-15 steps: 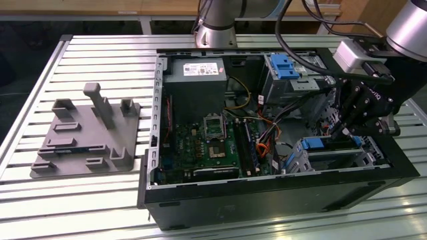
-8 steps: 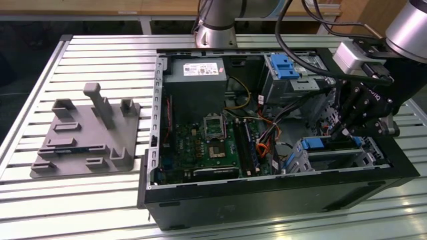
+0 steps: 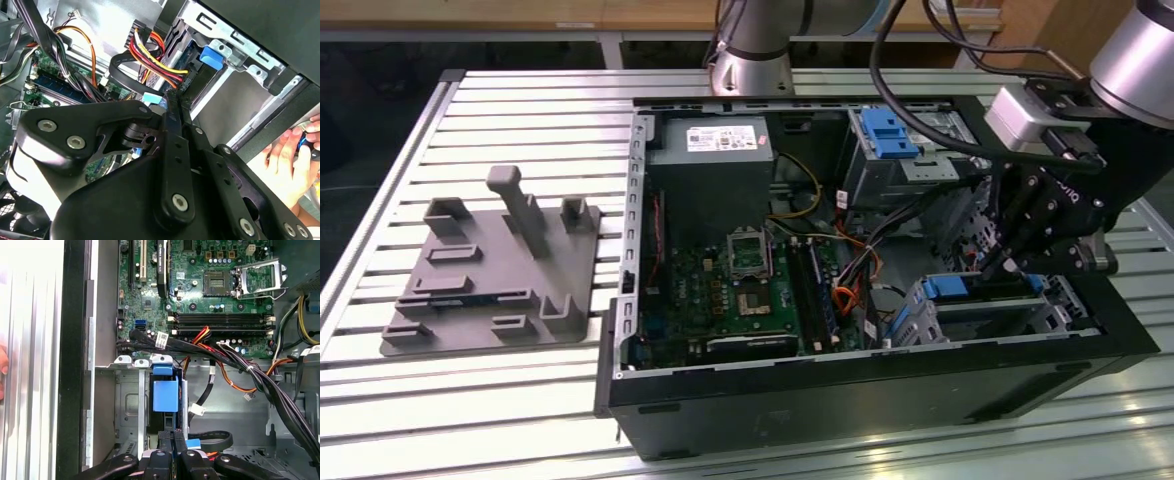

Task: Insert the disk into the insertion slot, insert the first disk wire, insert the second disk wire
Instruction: 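Insert the second disk wire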

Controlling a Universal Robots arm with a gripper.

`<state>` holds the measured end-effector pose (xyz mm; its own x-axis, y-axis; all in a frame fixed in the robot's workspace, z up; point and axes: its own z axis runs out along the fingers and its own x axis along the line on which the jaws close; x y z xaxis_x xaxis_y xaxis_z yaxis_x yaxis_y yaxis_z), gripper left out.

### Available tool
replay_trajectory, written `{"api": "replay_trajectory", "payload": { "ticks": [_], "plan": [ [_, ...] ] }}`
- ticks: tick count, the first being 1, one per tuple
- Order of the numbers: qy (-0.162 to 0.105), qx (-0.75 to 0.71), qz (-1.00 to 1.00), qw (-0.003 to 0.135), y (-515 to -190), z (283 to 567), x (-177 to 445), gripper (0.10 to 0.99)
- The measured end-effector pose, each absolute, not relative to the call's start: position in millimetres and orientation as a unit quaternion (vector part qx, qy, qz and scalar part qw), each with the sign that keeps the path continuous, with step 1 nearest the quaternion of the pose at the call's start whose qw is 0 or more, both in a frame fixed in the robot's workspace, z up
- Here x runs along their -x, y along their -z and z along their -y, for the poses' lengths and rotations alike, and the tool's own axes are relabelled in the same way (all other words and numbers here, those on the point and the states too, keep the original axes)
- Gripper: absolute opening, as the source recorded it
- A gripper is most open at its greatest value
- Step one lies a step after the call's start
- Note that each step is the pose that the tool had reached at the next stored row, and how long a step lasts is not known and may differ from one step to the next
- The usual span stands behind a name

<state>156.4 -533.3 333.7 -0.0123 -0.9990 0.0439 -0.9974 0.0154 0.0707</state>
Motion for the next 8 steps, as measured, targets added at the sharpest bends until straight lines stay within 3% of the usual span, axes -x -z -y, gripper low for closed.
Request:
{"api": "replay_trajectory", "payload": {
  "ticks": [8],
  "plan": [
    [0.010,-0.702,0.711,0.041,-330.5,533.3,-156.8,0.141]
  ]
}}
